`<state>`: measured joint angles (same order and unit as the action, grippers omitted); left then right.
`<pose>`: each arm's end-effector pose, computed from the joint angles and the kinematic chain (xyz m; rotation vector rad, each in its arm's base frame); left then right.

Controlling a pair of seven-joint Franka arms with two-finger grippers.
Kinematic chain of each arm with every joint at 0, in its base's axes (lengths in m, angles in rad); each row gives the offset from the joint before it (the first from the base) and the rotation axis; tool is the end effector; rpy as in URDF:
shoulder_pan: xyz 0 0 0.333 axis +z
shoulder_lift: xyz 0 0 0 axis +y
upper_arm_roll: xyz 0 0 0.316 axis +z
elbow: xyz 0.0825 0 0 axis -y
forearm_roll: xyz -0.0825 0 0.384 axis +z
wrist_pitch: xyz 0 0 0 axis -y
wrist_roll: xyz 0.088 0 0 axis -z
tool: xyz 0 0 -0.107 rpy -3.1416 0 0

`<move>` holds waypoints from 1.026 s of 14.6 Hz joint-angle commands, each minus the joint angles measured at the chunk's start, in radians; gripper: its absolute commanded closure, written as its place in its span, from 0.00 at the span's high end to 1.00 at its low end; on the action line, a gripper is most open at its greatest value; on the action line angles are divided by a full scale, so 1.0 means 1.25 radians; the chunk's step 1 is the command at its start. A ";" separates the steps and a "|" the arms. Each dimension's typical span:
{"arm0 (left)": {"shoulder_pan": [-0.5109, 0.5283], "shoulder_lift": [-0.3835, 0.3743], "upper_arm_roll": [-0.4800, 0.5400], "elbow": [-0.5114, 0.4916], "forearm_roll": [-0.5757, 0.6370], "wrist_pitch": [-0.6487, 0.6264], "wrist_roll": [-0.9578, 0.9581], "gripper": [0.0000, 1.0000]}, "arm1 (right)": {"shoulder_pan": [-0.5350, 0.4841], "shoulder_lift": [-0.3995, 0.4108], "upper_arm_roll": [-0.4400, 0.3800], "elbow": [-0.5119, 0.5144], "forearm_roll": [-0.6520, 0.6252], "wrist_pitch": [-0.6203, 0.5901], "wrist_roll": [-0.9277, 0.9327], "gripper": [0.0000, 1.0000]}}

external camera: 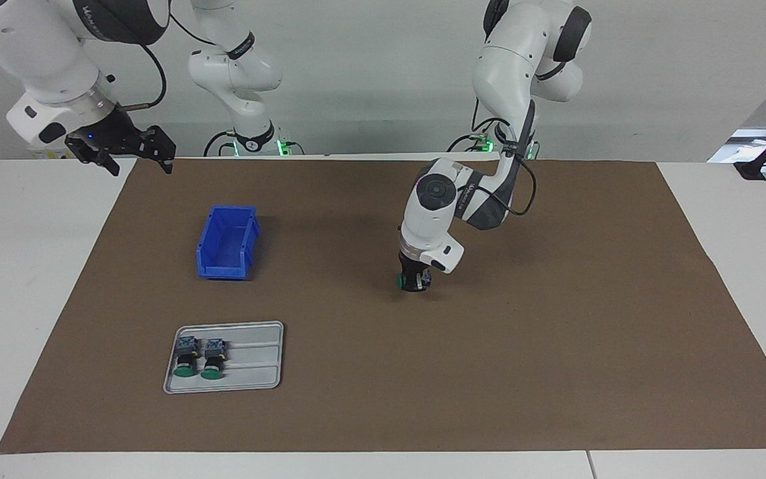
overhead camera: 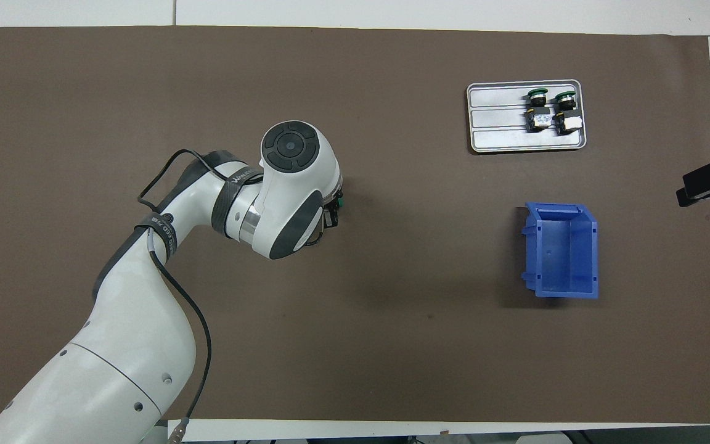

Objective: Place and press button with both arms

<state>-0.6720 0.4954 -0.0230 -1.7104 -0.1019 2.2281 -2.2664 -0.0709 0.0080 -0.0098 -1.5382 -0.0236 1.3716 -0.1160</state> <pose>0.5146 -0.4311 0.3057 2.1253 2.2679 -0.1398 0.5330 -0.0460 0.6196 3.1227 0.0510 -0.2756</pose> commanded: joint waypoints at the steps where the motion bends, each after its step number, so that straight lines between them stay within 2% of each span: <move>1: 0.027 -0.043 0.005 -0.010 -0.006 -0.025 0.032 0.07 | -0.005 -0.019 0.003 -0.021 0.003 0.008 -0.007 1.00; 7: 0.071 -0.163 0.002 -0.091 -0.019 -0.019 0.126 0.06 | -0.005 -0.017 0.003 -0.021 0.003 0.008 -0.007 1.00; 10: 0.115 -0.170 0.002 -0.096 -0.123 -0.020 0.183 0.06 | -0.005 -0.019 0.003 -0.021 0.003 0.008 -0.007 1.00; 15: 0.156 -0.194 0.004 -0.140 -0.351 -0.019 0.453 0.06 | -0.005 -0.019 0.003 -0.021 0.003 0.008 -0.007 1.00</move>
<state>-0.4946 0.3003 -0.0165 -1.8265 -0.4537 2.2021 -1.8256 -0.0709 0.0079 -0.0098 -1.5385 -0.0236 1.3716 -0.1160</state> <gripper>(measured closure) 0.670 0.000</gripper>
